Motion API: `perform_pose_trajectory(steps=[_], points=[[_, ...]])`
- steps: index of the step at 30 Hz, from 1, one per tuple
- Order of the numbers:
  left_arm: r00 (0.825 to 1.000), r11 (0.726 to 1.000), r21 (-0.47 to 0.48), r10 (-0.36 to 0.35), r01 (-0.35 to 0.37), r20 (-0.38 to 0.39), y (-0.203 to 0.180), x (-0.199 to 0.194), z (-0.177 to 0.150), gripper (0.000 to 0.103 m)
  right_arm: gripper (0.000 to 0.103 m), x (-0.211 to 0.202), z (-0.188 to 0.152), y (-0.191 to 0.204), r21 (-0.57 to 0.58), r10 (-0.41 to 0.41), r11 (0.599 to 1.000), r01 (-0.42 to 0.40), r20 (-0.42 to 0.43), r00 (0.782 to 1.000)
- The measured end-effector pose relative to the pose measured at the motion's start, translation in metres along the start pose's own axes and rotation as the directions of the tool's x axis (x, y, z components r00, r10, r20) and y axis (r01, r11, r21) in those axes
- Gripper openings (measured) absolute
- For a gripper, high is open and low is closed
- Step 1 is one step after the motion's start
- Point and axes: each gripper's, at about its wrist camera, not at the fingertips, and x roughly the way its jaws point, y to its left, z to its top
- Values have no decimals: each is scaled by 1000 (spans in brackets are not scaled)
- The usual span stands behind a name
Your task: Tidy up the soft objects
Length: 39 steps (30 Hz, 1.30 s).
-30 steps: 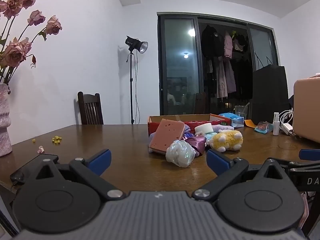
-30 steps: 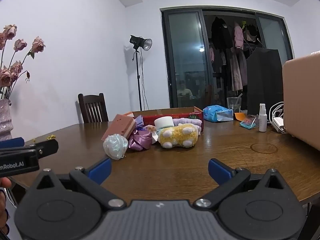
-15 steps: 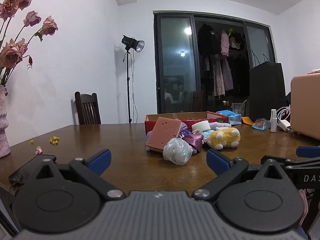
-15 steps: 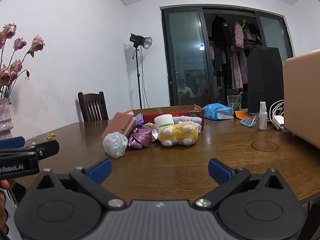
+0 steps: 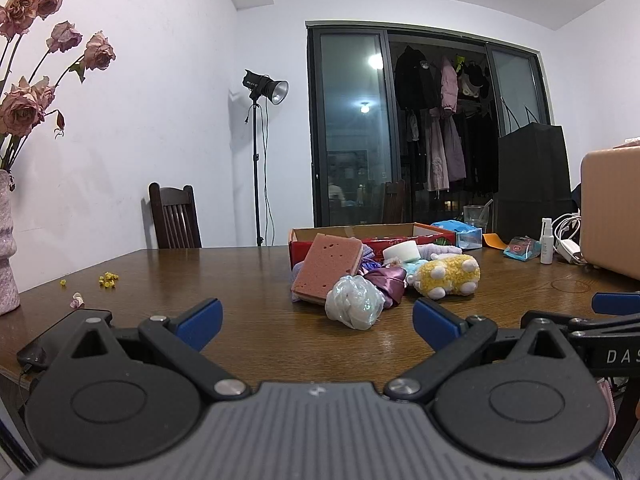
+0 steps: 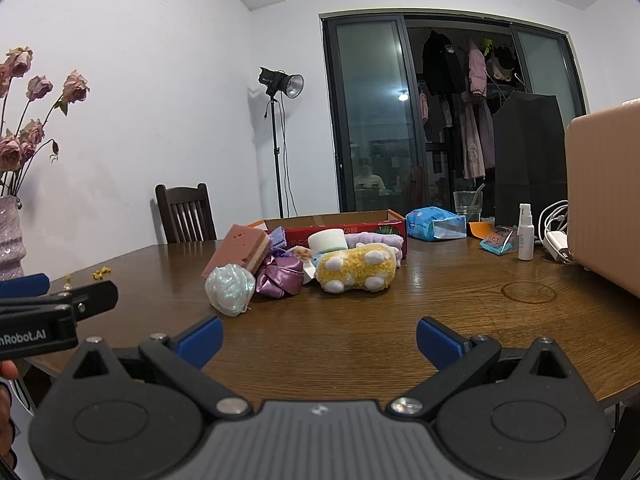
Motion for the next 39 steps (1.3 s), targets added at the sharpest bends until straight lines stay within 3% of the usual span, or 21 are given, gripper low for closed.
perform_pose_trajectory(steps=[39], points=[[1000, 1000, -1, -1, 1, -3, 0, 0, 0, 103, 103, -1, 0, -1, -4, 1, 1000, -1, 3, 1000]])
